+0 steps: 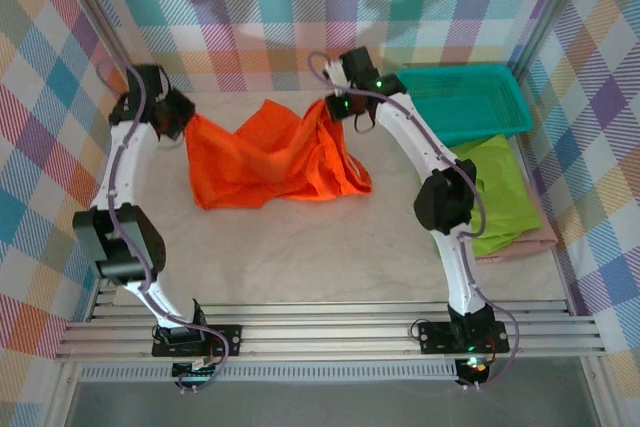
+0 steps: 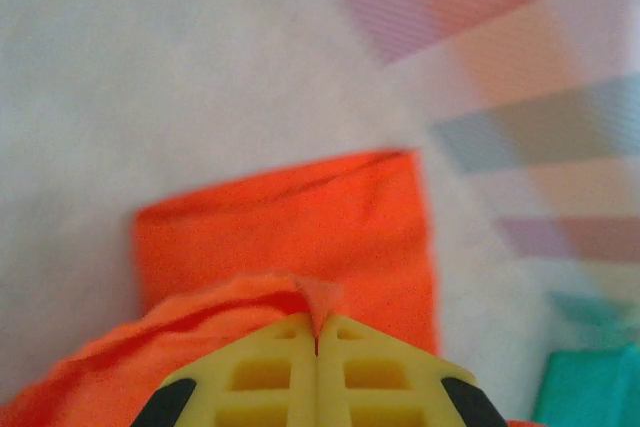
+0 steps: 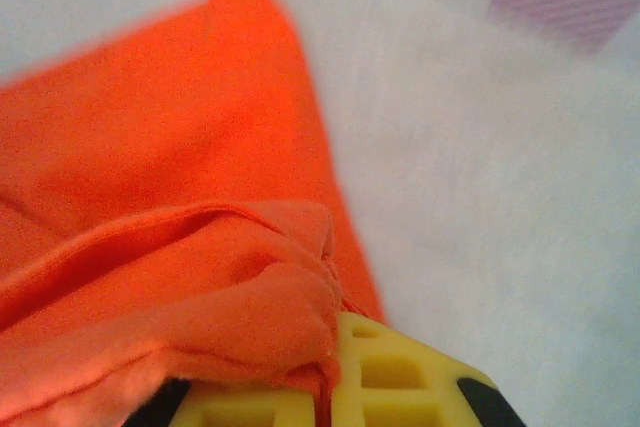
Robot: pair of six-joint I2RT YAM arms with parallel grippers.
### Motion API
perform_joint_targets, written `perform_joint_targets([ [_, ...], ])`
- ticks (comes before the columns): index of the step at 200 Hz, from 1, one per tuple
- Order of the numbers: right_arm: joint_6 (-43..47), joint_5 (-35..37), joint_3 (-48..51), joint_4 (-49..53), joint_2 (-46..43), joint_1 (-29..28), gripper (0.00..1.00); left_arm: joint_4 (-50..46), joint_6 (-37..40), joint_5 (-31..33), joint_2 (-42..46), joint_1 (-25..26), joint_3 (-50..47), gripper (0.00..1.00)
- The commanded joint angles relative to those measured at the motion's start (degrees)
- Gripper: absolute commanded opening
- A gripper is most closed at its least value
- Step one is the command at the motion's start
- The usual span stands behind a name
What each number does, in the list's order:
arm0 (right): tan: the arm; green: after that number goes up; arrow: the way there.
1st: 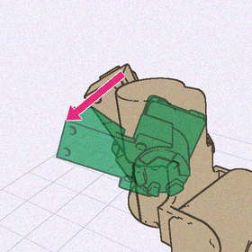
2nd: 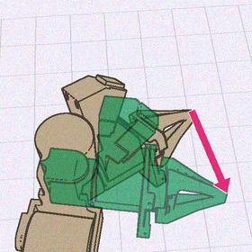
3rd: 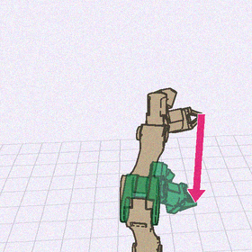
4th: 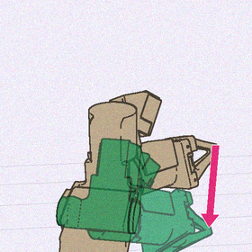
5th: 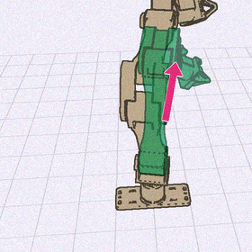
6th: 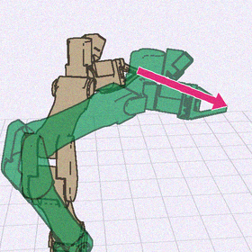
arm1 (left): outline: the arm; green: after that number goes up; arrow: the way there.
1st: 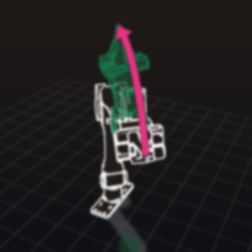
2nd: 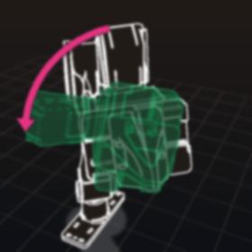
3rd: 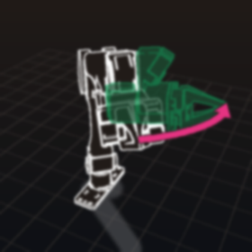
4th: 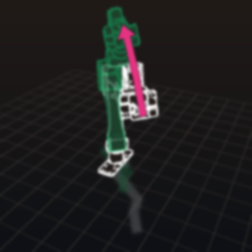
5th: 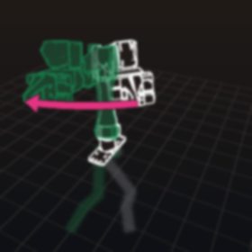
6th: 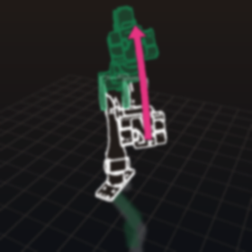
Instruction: Fold and stack the shorts
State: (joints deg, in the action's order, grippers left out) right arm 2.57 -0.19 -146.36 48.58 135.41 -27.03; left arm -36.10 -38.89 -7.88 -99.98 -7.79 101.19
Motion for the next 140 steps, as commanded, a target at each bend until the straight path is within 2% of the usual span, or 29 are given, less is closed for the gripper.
perform_joint_targets([
  [1, -0.3, -2.9, -15.1, 2.1, -0.1, 2.0, 0.00, -4.8, 2.1, 1.3, -2.7, -1.6, 18.6, 0.00],
  [13, -0.7, -4.3, -11.4, -4.3, -4.6, 2.6, 0.00, -8.2, 3.5, 1.7, -4.5, -2.2, 28.5, 0.00],
  [28, 1.4, -4.2, -0.4, -13.6, -12.3, 2.7, 0.00, -10.4, 5.5, 2.8, -3.7, -3.1, 35.9, 0.00],
  [54, 7.1, -3.5, 10.6, -21.4, -21.2, 3.0, 0.00, -7.3, 9.9, 5.0, 4.8, -3.9, 34.2, 0.00],
  [65, 11.1, -2.7, 13.5, -21.2, -23.2, 3.2, 0.00, -4.5, 11.1, 4.8, 10.6, -3.9, 28.7, 0.00],
  [85, 17.1, -2.5, 22.1, -22.3, -27.0, 3.2, 0.00, 3.2, 12.3, 3.2, 22.3, -3.8, 11.2, 0.00],
  [99, 20.6, -5.0, 32.8, -25.3, -31.5, 3.1, 0.01, 7.8, 12.9, 3.3, 30.6, -3.8, -2.1, 0.00],
  [114, 23.9, -8.1, 48.4, -31.4, -38.0, 2.8, 0.04, 9.9, 12.3, 4.2, 38.4, -3.8, -14.9, 0.00],
  [129, 26.8, -8.2, 64.0, -39.0, -45.0, 1.7, 0.04, 11.6, 10.0, 2.8, 45.1, -3.8, -26.6, 0.00],
  [140, 29.9, -7.5, 72.4, -40.9, -49.2, 0.4, 0.04, 12.1, 7.9, 1.0, 48.9, -3.5, -34.1, 0.00],
])
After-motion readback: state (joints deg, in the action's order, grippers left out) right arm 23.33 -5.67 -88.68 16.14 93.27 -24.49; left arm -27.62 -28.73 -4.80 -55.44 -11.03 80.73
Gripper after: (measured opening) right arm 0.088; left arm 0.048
